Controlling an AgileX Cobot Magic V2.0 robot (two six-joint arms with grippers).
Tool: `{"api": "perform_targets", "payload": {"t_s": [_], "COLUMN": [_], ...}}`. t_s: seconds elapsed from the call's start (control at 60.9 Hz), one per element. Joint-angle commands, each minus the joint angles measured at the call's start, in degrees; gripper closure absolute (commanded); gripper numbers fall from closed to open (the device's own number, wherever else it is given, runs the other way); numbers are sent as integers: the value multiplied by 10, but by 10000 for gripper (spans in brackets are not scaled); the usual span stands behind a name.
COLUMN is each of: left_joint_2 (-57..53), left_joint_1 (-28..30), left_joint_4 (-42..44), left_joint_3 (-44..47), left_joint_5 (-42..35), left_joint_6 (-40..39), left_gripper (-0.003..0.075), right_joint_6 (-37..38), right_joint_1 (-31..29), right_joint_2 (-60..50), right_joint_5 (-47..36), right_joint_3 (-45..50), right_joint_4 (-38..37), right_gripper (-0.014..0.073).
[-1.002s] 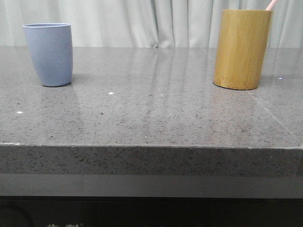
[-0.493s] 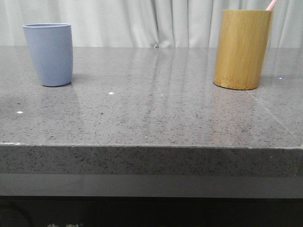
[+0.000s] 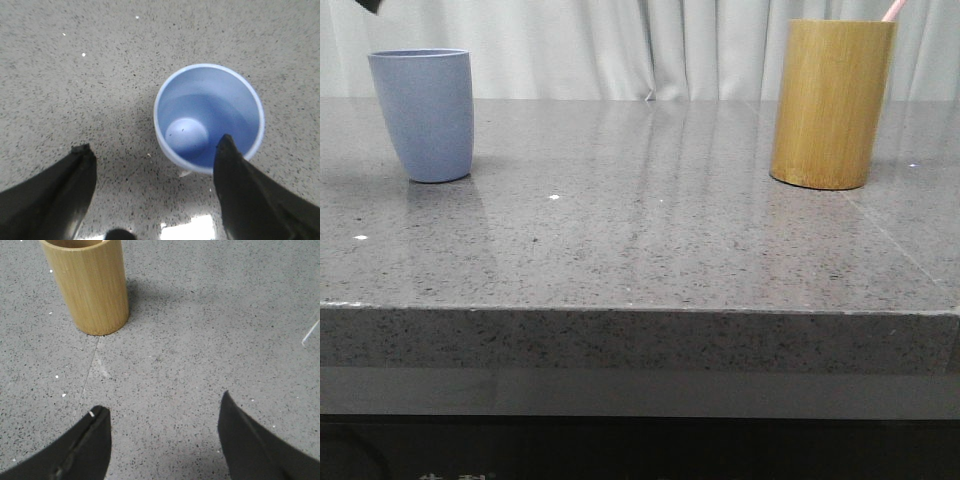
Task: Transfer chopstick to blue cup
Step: 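Reach the left gripper down and grasp the light blue cup rim, then lift the blue cup with the left gripper and set it beside the bamboo holder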
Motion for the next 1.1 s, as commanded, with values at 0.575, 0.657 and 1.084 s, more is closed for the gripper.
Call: {"api": "perform_targets", "payload": {"t_s": [0.575,0.657,1.084], "left_joint_2": [123,124,124], "left_joint_1": [-4,-4,-38], "left_joint_4": [-8,-8,-10], "left_joint_3": [-120,-120,-183], "left_joint_5": [9,9,35], "left_joint_6": [0,0,0], "left_gripper": [457,543,739], "right_joint_6": [-7,-7,-7], "right_joint_1": [-2,-2,-2], "right_joint_2": [2,2,2], "right_joint_5": [-35,-35,-36], "right_joint_3": [-16,-16,-16], "right_joint_4": [3,3,3], "right_gripper": [120,120,120]}}
